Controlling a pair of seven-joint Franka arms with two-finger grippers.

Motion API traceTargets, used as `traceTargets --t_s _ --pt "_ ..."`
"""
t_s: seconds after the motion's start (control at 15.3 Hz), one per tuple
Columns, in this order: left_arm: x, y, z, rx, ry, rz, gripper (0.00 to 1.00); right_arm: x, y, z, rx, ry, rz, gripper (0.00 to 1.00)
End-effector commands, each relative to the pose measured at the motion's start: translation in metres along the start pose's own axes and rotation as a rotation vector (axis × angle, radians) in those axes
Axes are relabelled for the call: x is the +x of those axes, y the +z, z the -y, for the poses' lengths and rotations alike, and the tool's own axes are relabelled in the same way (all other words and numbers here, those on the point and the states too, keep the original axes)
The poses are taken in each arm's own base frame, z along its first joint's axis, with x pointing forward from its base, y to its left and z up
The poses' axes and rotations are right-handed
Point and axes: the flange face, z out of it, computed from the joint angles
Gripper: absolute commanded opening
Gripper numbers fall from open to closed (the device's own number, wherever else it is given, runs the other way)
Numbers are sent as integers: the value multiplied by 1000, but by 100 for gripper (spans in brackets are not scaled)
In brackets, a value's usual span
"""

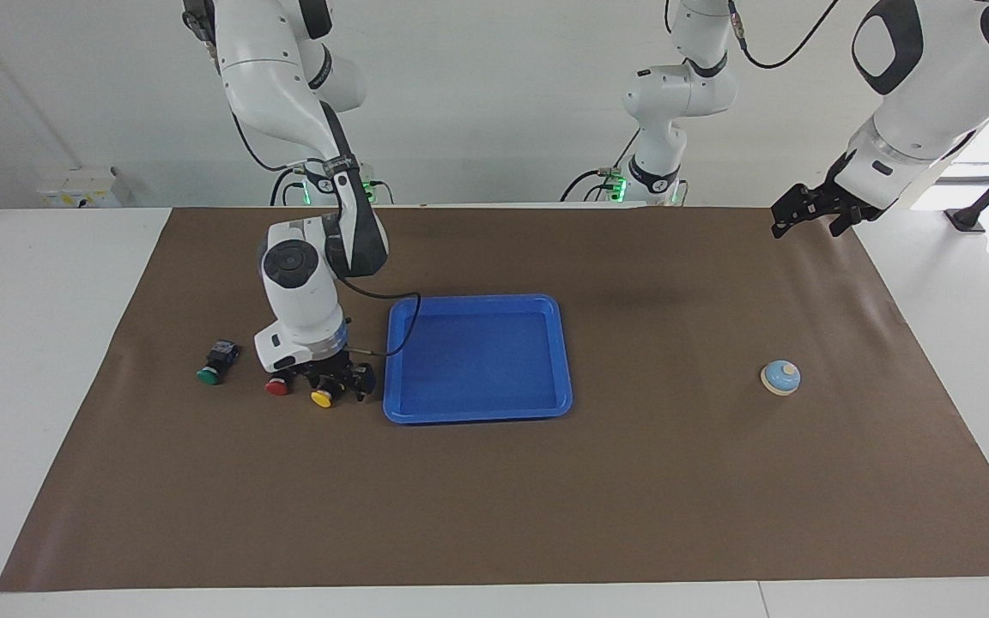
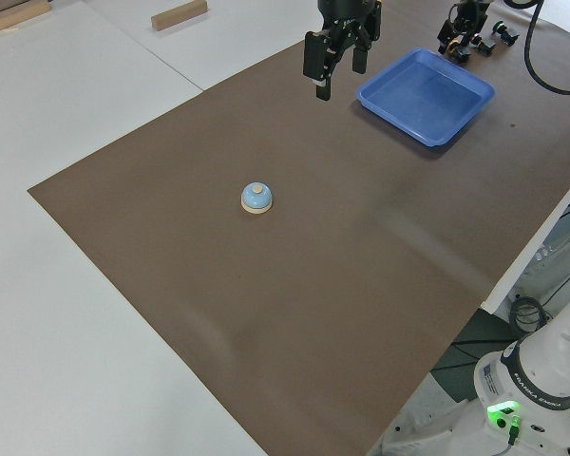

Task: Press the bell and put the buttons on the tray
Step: 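Carry the yellow button into the blue tray and open the right gripper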

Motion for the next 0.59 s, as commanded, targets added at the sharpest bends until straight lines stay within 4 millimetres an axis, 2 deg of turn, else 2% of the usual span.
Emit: traceTargets --t_s 0.0,0.33,0.52 --pt "-6 0 2 1 -2 -9 100 -5 3 -3 -14 17 15 0" --pt "-6 0 2 2 -2 -9 100 -4 -2 -5 -30 -44 43 0" --pt "-6 -1 2 1 -2 -10 100 11 -39 10 -38 -100 63 0"
